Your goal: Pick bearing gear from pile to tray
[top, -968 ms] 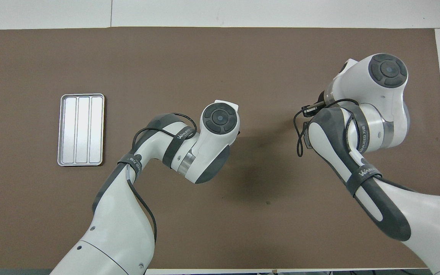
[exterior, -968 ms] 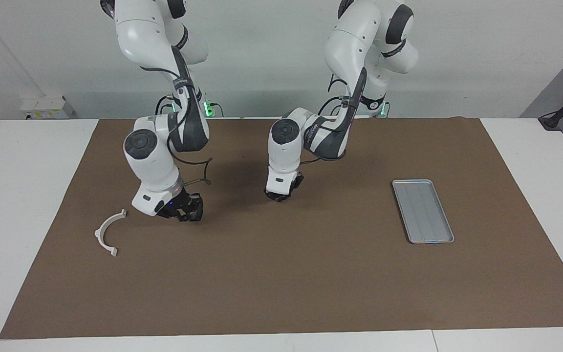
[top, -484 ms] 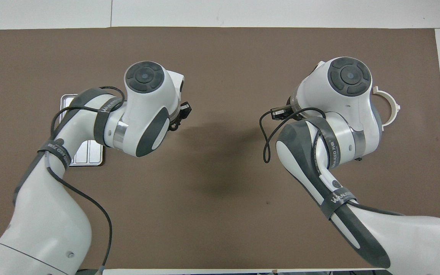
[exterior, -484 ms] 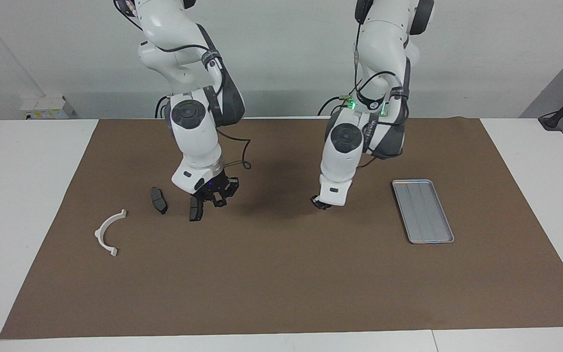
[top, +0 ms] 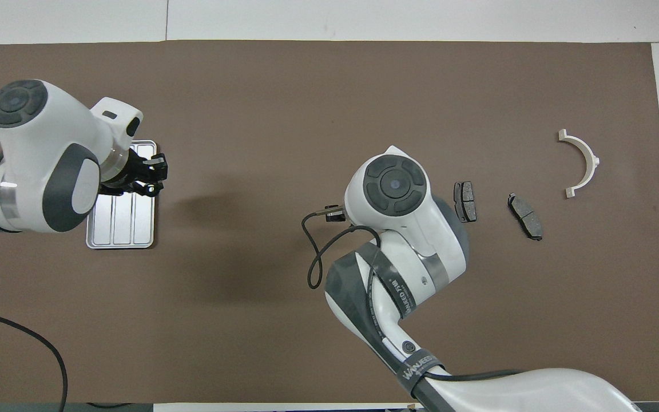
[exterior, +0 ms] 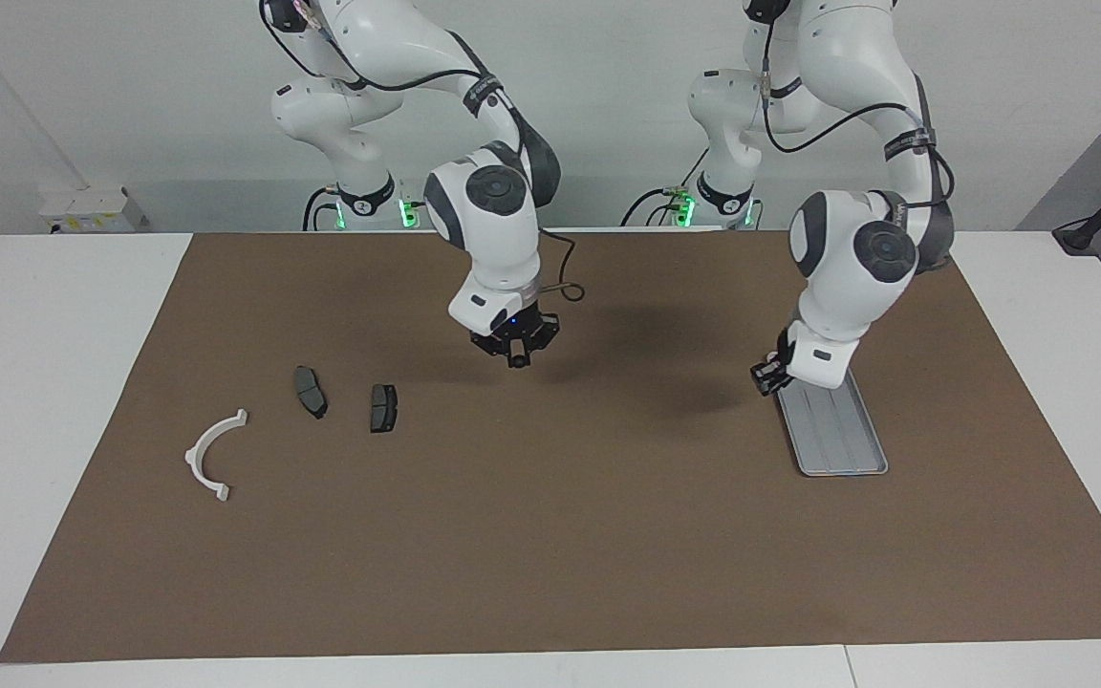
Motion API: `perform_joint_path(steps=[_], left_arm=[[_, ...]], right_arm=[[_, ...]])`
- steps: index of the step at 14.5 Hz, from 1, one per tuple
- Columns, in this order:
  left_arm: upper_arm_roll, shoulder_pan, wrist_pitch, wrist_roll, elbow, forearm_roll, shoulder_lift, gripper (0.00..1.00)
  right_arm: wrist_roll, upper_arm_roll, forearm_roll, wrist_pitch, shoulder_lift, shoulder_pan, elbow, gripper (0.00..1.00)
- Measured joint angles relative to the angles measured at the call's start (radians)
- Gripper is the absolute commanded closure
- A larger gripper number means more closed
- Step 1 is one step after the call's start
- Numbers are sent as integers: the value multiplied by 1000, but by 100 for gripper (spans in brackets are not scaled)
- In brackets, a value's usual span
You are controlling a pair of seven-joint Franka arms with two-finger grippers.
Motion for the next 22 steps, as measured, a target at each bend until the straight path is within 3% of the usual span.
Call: perform_joint_path(steps=[2,7,19,20,21,22], left_arm=[[0,70,41,90,-21,0,0,100],[-6,93,194,134,-122,0,-5,100],[-9,123,298,177,-222,0,-6,100],[-9,123,309,177,-231,0,-6,100],[-9,123,314,177,-236,0,-6,96],[-9,123,318,177,-240,0,-6,77]], right_arm=[[15,-1,0,28,12,15,-21,100],[98,0,0,117,76,69,-30,100],[117,-7,0,209,143,92,-31,100],[117,-7,0,210,144,92,-31,85],[117,-7,0,210,144,92,-31,32],[117,-7,0,210,144,92,-31,0]])
